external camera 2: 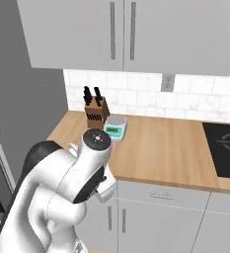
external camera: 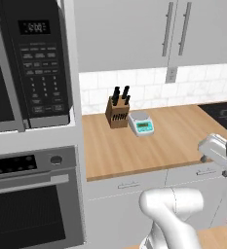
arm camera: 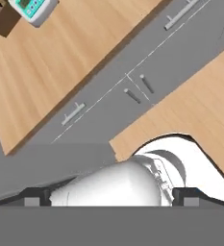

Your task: Take a straw from the drawer in front and place it inside the glass cup on the dining counter.

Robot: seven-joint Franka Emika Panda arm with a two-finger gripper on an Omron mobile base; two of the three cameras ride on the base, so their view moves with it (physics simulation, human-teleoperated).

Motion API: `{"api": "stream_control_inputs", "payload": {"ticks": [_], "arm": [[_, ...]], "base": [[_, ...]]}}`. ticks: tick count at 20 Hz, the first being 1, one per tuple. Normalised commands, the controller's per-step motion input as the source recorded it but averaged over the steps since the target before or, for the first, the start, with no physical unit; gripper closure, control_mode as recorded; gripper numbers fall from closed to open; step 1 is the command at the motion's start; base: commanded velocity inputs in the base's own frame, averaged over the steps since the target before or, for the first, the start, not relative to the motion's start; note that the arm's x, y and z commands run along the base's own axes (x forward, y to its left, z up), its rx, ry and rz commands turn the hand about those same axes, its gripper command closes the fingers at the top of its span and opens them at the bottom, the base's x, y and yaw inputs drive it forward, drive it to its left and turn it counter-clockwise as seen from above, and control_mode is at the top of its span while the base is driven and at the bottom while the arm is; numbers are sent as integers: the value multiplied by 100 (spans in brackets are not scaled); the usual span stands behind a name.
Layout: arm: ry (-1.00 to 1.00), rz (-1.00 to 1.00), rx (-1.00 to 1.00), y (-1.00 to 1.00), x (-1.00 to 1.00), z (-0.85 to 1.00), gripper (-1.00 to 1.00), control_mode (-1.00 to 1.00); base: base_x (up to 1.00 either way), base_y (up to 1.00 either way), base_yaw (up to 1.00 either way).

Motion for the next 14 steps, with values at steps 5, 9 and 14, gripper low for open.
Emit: {"api": "stream_control_inputs", "payload": {"ticks": [5, 9, 14], "arm": [[-55, -7, 5, -91, -52, -69, -100, -100], [-49, 0, 0, -37, -21, -70, -100, -100], [-17, -4, 9, -34, 1, -28, -100, -100]], "base": [[0, 0, 0], [0, 0, 0], [0, 0, 0]]}}
